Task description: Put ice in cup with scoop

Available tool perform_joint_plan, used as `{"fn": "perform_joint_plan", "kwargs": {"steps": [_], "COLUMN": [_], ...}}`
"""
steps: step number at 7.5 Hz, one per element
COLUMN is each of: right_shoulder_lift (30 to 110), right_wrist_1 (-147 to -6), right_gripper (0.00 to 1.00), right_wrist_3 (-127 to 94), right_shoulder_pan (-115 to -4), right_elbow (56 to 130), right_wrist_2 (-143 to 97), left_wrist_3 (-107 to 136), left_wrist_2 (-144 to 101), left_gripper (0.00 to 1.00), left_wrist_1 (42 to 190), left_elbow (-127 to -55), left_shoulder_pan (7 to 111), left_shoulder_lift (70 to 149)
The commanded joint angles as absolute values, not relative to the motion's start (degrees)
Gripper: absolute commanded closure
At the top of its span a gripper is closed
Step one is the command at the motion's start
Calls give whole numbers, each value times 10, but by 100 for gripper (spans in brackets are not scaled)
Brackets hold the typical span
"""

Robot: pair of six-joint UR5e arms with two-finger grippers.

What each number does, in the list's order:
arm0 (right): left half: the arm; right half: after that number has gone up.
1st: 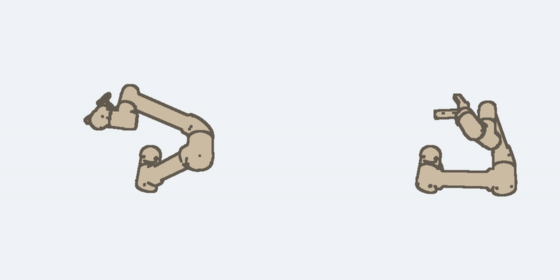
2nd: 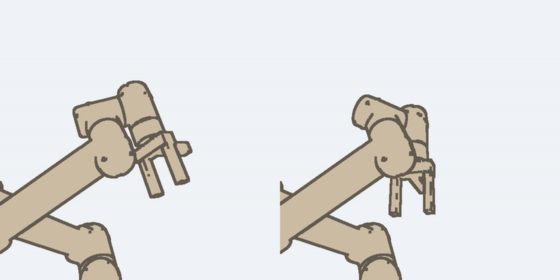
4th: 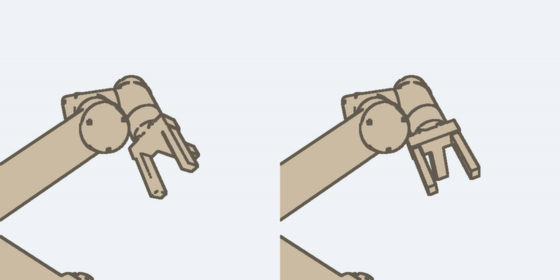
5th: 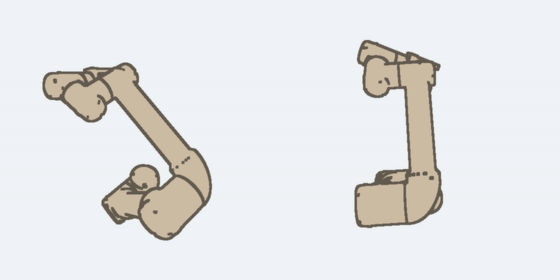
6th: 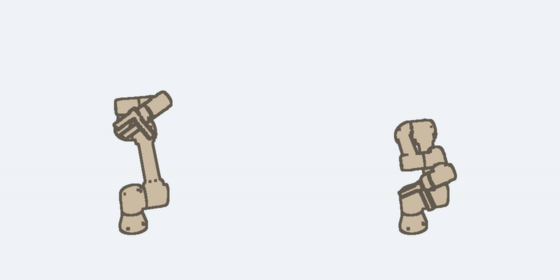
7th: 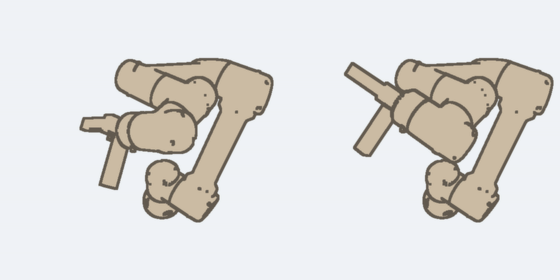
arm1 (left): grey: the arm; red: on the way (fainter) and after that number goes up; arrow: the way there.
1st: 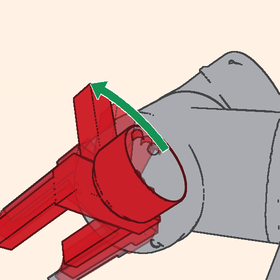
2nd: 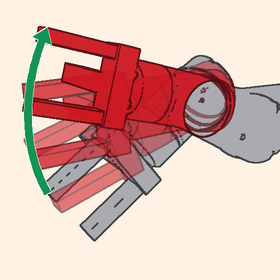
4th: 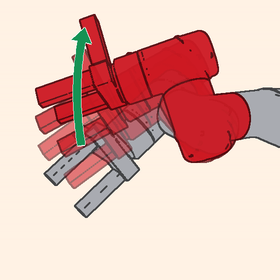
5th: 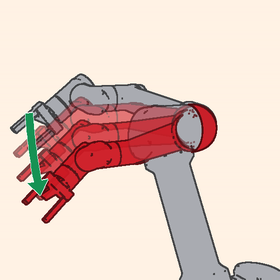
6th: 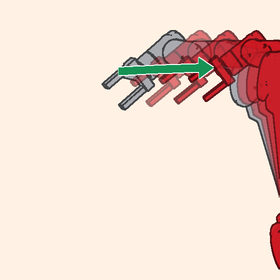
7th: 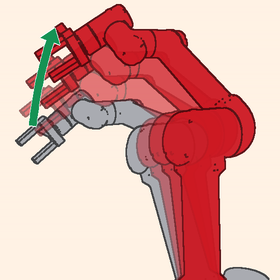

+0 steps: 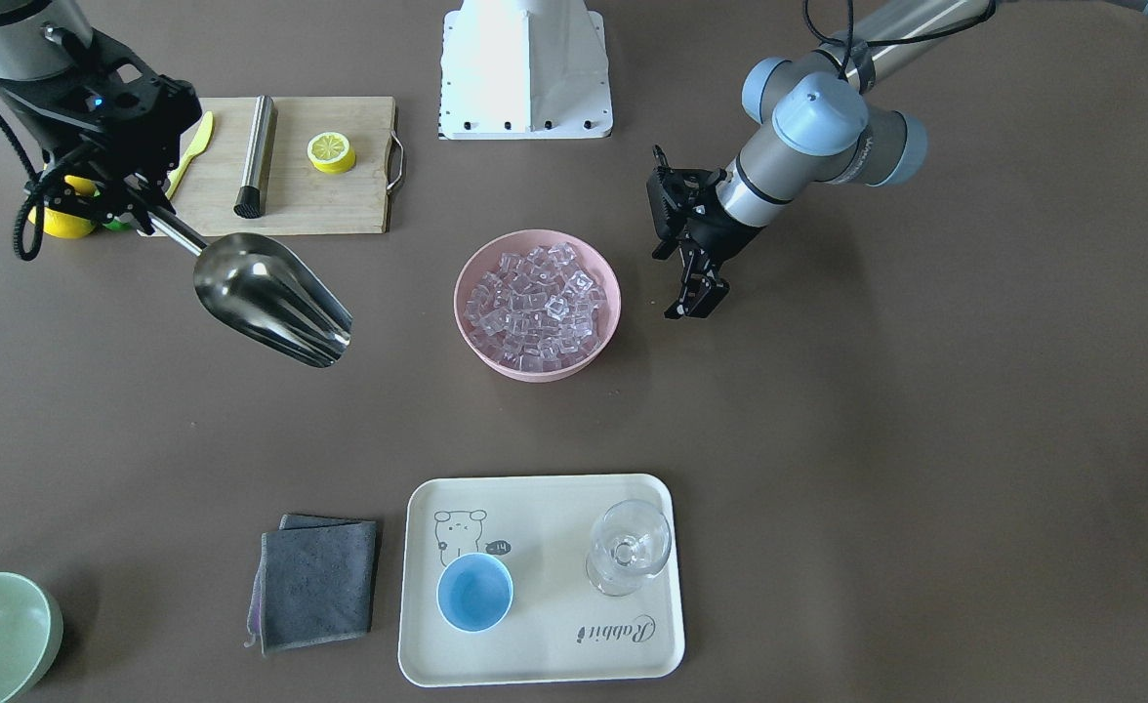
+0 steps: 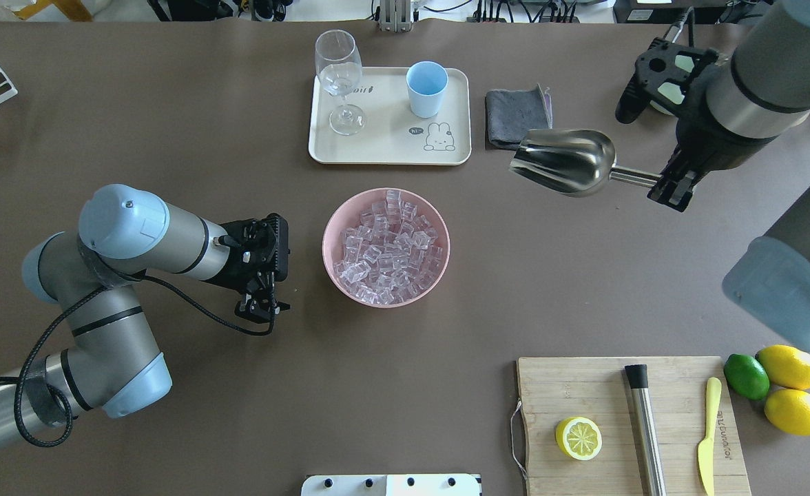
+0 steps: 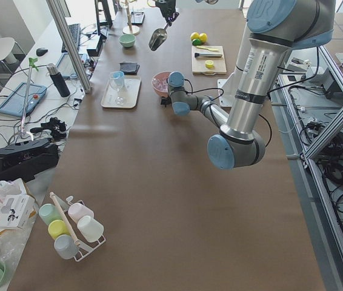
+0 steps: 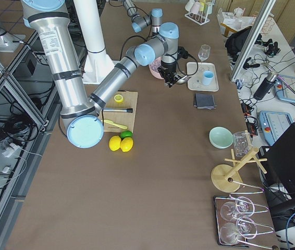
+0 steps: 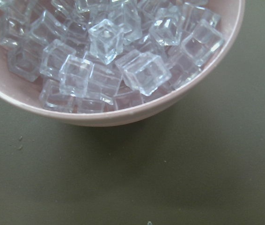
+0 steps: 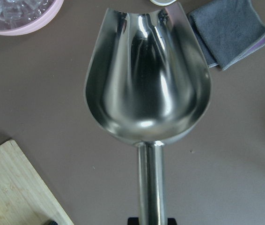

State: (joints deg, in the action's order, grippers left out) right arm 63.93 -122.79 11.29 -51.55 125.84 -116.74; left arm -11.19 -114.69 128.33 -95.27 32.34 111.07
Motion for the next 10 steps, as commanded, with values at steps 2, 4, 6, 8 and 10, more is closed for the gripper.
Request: {"fn": "perform_joint_plan", "kwargs": {"steps": [2,4,6,8,10], "right_shoulder_lift": [444,360,290,272,260], "right_wrist_1": [-1482,-1554,-1603,-1610,-1609], "right_gripper": [100,100,100,100,100], "right_wrist_3": [217,231,231,231,232], "right_shoulder_pan": [-430,-390,-355,-343,-333], "right_elbow": [1184,1125,1060,1020,982], "right_wrist_2": [-1081,-1035,-1007,-980,-964], "left_wrist_3": [-115,-115,-112,-112,-111], "left_wrist_2": [-1146,-1117,-1111,-1112,-1114], "left_gripper": [1,1,1,1,1], "left_wrist_1": [1313,1317,1317,1318,1317], "left_elbow": [-930,-900,-888,-888,-888], "left_shoulder_pan": [314,310,307,311,319], "left_shoulder_lift": [1106,1149,1185,1180,1180]}}
